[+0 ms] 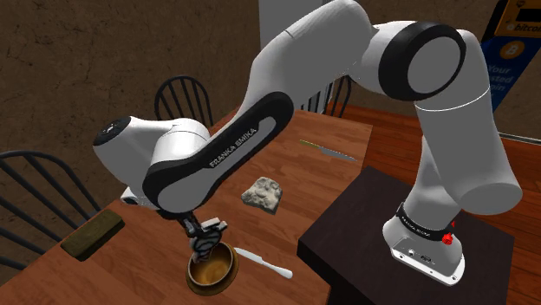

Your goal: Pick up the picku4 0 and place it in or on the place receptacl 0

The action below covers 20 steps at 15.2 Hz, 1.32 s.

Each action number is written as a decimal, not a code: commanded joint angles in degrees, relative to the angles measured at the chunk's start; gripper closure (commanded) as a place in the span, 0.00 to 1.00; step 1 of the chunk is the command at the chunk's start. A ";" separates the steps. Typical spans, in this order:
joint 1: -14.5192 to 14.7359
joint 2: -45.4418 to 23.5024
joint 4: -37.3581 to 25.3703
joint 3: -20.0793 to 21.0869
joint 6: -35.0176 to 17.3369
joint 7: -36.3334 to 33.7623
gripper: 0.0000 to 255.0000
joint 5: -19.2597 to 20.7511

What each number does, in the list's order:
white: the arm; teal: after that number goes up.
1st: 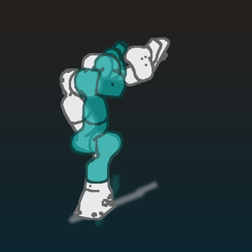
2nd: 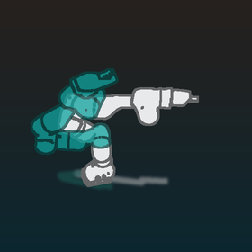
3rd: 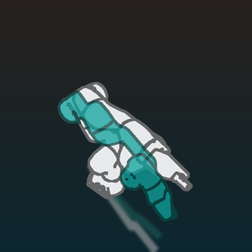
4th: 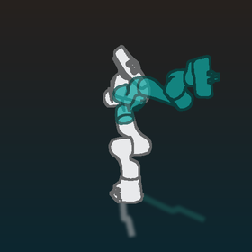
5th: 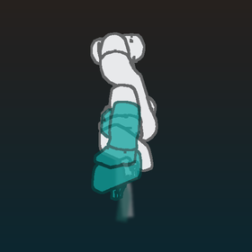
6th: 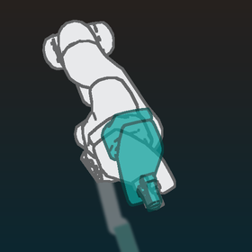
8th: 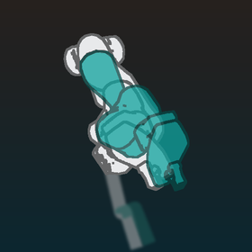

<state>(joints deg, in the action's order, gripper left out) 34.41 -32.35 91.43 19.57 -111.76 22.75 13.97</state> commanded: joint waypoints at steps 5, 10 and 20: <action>1.38 -1.85 0.99 -0.01 -2.62 -2.10 1.00 0.68; 1.67 -3.98 1.65 -0.51 -5.30 -2.62 1.00 1.46; 2.21 -7.52 1.99 -1.38 -9.07 -3.40 1.00 2.68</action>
<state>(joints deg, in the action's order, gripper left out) 36.63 -39.83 93.34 18.21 -120.68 19.37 16.61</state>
